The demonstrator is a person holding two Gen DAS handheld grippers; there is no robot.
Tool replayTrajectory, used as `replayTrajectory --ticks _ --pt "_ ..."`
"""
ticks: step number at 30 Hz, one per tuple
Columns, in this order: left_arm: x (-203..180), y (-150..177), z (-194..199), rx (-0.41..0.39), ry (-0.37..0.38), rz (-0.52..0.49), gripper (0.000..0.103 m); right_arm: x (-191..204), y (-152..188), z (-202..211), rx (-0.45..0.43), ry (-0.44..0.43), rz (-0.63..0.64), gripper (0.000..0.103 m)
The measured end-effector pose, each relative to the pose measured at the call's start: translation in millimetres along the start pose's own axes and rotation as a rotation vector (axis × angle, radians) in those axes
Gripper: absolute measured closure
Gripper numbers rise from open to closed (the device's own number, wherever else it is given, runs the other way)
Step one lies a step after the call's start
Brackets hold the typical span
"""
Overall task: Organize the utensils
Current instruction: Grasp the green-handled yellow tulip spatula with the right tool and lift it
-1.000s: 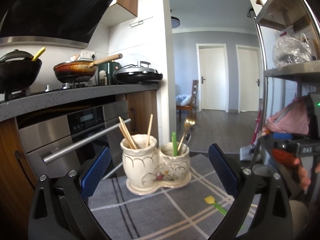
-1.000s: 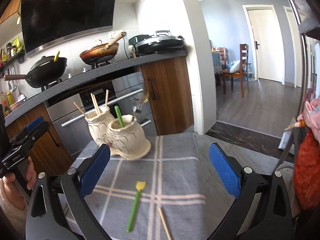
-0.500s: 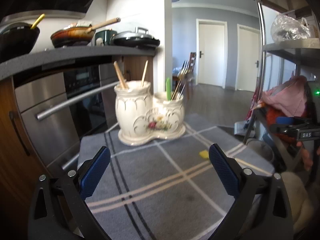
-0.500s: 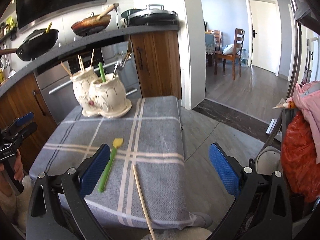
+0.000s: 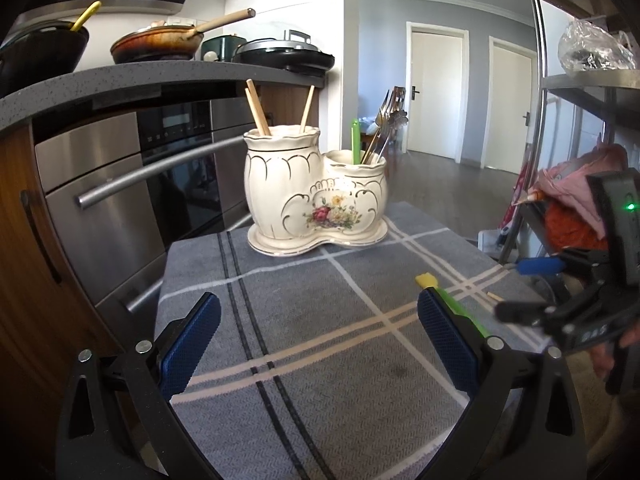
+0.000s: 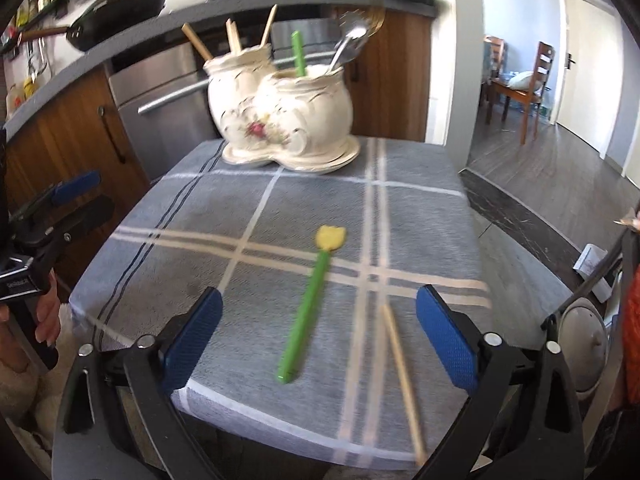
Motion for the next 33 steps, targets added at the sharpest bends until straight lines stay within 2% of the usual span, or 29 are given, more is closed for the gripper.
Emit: replayTrajectory --ticks 1,3,8,14,20,23,29,33 --pt "0 1 0 0.001 0.001 0.001 0.005 5 2 -5 0.013 -0.001 0.013 0.019" --pt "0 2 -1 0.002 0.002 -0.001 0.005 9 4 -13 0.031 0.005 0.022 0.032" --pt "2 7 -5 0.015 0.006 -0.003 0.005 13 12 -31 0.089 0.012 0.025 0.054" --pt "6 9 -9 0.017 0.013 0.017 0.005 16 16 -43 0.126 0.018 0.03 0.069" --pt "8 11 -11 0.018 0.018 0.029 0.005 15 14 -54 0.123 0.051 0.052 0.074" --pt "8 10 -11 0.02 0.021 0.039 0.005 14 12 -58 0.114 0.056 0.04 0.093" --pt "2 8 -12 0.034 0.016 0.039 0.005 9 9 -53 0.092 -0.013 -0.064 0.094" --pt "-11 9 -16 0.058 0.02 0.033 0.005 2 -10 -19 -0.012 -0.054 -0.114 0.094"
Point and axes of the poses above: each gripper's, at about its wrist camera, not at the fingertips, and z roughly against the way its jaws point, x to its left, y to its underside, the point moved 8 cm from there along -z, roughly the way its jaws point, and after that the axes turned 10 degrees about -x, right-handed, at the moved point
